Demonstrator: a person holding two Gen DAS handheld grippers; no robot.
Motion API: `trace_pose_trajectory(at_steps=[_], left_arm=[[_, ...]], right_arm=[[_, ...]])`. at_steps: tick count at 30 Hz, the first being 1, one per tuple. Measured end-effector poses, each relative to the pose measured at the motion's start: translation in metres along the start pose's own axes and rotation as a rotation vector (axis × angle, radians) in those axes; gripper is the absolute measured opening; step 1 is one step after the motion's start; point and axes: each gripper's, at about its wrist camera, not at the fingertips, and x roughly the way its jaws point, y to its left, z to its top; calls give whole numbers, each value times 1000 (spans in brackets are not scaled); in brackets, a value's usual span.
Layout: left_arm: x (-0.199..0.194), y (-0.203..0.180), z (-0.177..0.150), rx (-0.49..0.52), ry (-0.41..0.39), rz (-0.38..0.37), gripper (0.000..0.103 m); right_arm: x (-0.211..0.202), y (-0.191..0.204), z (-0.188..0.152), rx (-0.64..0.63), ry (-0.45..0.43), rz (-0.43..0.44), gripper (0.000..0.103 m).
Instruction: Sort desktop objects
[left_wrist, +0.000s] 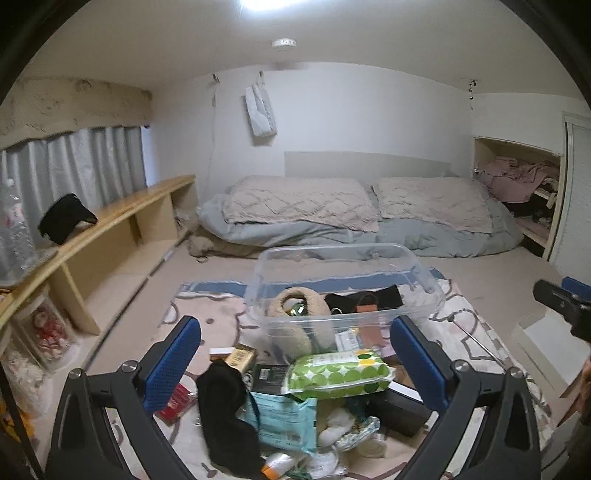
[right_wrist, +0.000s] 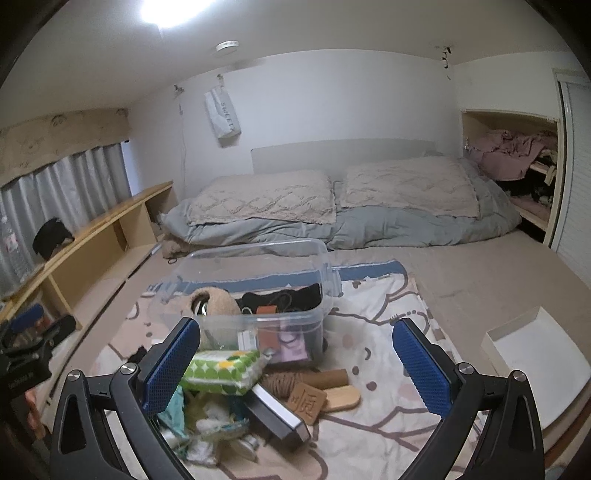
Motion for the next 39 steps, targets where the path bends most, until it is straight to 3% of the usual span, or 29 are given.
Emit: trace_pose_trajectory(at_steps=[24,39], left_arm=[[-67,9,-49,-2,-15,-44,103],[-93,9,-78,14,-52,12,103]], right_arm=[[-67,20,-60,-123,-56,-7,103],[-93,36,-85,-179,-84,-17,103]])
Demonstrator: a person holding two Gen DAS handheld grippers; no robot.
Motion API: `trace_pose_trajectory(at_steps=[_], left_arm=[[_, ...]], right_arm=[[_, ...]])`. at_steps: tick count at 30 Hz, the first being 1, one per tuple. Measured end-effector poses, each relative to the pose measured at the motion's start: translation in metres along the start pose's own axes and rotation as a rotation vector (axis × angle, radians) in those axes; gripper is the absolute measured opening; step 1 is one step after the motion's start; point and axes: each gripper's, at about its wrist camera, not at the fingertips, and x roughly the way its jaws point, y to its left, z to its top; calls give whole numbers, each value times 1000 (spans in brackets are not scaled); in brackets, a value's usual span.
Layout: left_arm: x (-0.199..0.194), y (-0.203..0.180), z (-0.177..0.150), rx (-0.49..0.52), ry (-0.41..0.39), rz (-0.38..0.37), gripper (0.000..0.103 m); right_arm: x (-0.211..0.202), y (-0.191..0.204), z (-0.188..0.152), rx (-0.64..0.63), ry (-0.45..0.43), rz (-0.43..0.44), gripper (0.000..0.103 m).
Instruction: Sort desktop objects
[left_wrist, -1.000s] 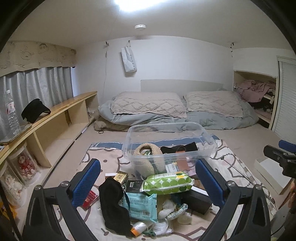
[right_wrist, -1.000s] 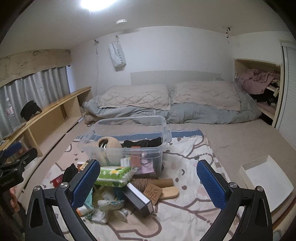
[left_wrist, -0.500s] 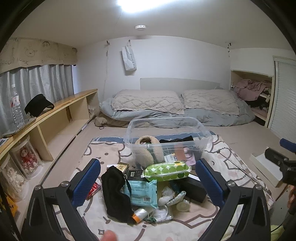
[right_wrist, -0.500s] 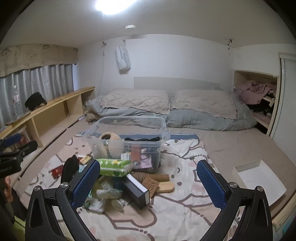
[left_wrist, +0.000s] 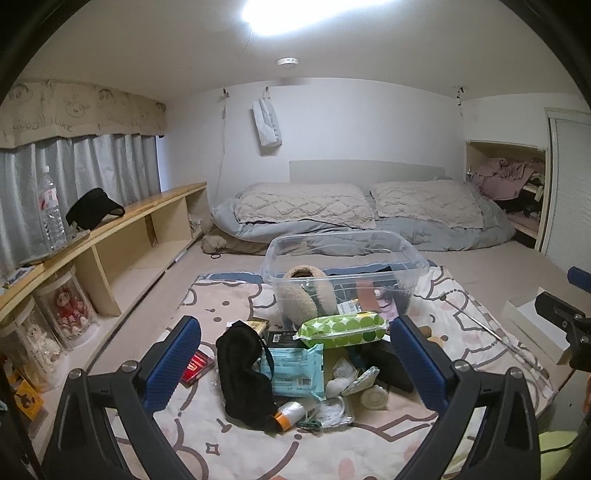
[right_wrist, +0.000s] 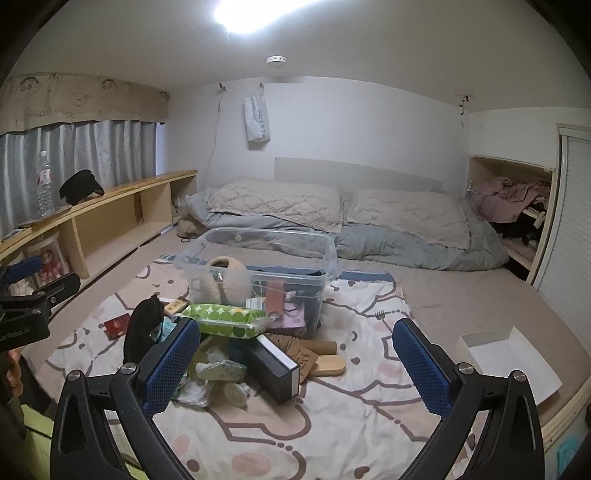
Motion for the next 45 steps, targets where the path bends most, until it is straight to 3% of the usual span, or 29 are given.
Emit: trace_pose_trajectory(at_steps=[9,23,45], left_arm=[[-3,-7,-10,48,-13,9,103],[2,-1,-13,27,10,-3,103],[-1,3,-14,33,3,-9,103]], right_arm=[[-6,-7,-5,36,-24,-33,103],[-2,12,-9,-52,22,-29,103],[1,4,-9,-16,45,-30,103]])
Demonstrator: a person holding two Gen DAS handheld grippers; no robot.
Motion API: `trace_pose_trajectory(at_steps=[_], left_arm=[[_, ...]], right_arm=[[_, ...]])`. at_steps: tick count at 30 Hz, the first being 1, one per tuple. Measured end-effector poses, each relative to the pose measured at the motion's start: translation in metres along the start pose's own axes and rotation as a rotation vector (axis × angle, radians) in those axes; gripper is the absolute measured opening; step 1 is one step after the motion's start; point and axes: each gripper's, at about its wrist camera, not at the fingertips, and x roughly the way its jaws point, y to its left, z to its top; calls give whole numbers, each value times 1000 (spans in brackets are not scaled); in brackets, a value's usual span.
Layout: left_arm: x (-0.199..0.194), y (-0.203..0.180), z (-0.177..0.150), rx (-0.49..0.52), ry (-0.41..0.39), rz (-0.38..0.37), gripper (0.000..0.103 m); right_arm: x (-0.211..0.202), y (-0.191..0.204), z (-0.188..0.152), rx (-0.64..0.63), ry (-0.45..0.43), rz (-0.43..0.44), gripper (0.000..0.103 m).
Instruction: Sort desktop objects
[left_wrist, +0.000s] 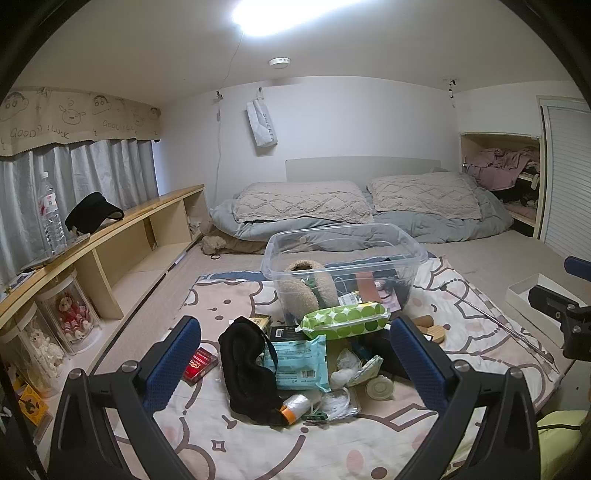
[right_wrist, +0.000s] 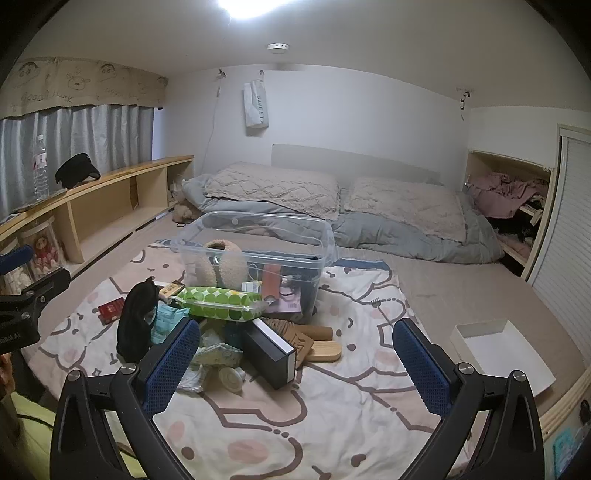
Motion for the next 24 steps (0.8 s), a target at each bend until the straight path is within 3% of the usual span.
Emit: trace_pose_trajectory(at_steps=[24], left_arm=[[0,1,-2,1,4,-1,103]], right_arm=[[0,0,0,0,-1,0,103]])
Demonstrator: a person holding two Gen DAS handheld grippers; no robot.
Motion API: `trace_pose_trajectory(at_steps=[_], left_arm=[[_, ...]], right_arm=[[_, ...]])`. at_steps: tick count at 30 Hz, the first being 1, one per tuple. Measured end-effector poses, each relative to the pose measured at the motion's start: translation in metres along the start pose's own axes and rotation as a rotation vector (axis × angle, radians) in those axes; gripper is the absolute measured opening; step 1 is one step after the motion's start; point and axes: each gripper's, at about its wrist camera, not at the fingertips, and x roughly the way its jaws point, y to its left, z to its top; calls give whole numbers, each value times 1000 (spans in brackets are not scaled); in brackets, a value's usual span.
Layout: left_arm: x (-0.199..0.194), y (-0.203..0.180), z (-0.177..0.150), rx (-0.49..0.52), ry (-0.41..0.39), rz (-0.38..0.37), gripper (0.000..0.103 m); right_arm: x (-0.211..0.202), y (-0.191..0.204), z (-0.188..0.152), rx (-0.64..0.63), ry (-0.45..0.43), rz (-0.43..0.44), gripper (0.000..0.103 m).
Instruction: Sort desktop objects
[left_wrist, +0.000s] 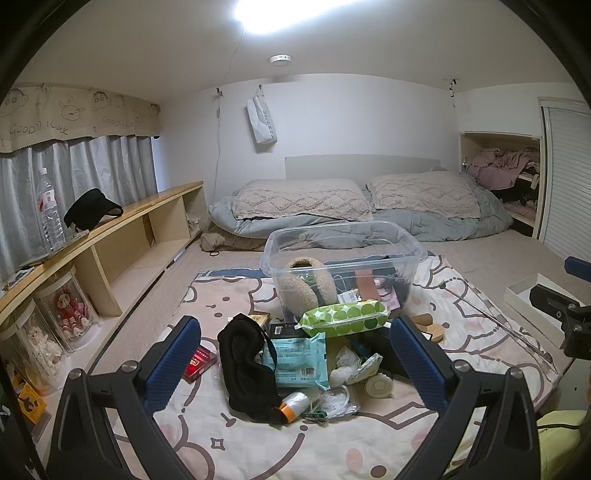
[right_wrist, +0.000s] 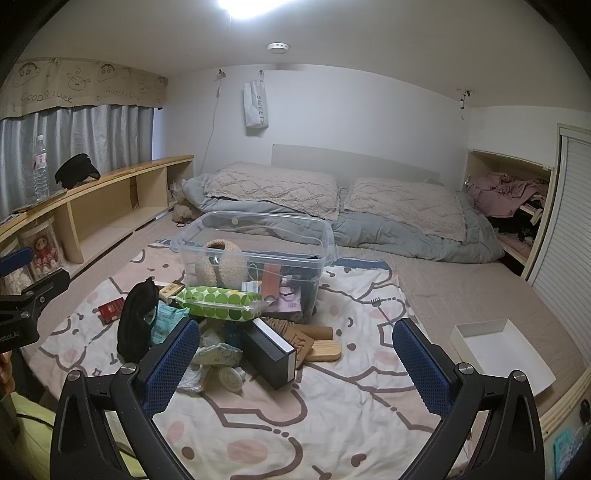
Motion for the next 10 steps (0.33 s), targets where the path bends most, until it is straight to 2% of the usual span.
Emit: trace_pose_trajectory(at_steps=[10], left_arm=[[-1,-2,-6,1,2,1,103]], right_arm=[[0,0,-1,-1,2,1,103]])
